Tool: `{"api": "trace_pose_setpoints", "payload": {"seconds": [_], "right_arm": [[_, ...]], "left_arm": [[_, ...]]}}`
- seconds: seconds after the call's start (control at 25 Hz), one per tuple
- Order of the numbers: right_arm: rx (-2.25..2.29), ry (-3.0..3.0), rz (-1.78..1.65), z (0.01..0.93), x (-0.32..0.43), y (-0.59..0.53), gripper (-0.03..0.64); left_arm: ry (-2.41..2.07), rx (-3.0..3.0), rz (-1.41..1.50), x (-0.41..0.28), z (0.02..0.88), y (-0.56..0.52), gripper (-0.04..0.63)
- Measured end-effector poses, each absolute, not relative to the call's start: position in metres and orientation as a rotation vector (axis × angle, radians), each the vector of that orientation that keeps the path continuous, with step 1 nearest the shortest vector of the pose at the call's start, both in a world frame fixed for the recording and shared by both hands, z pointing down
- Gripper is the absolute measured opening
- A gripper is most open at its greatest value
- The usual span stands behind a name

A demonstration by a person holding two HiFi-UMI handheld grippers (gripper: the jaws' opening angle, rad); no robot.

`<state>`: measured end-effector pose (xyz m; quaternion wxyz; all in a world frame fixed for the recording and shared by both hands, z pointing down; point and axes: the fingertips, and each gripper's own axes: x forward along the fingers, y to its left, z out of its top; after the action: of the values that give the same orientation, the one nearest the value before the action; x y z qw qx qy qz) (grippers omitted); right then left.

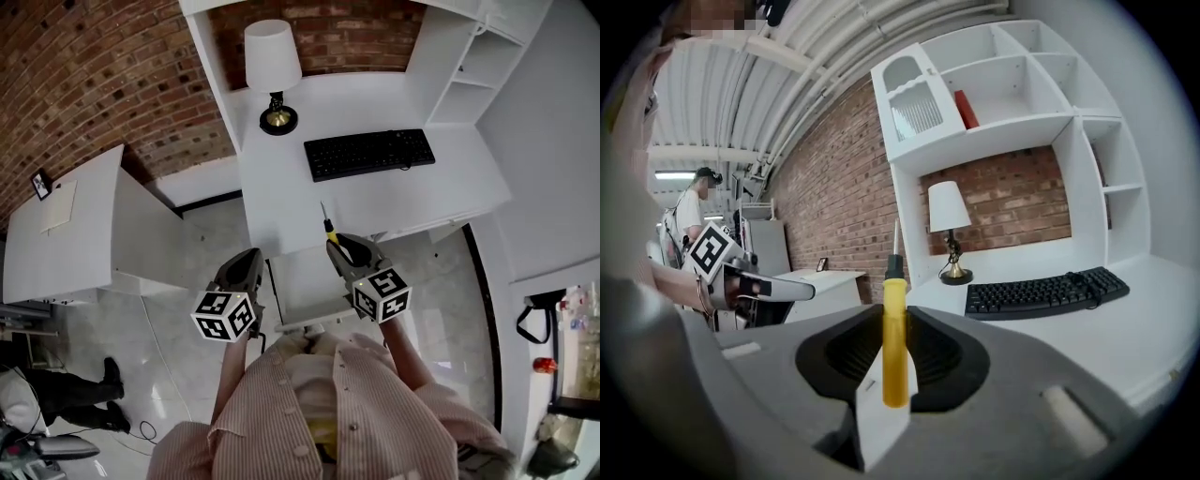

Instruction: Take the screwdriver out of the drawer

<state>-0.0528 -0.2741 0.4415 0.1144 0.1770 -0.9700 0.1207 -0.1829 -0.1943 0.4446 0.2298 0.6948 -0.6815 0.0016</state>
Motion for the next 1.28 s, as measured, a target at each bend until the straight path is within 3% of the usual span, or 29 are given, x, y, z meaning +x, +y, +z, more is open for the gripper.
{"api": "trace_pose_setpoints", "payload": {"seconds": [1.28], "right_arm": [[0.948,-3.031,0.324,0.356,-0.005,-0.332,0.081]], "left_arm": [[-2.178,1.996,-0.042,-0.220,0.352,-0.205,0.000]]}}
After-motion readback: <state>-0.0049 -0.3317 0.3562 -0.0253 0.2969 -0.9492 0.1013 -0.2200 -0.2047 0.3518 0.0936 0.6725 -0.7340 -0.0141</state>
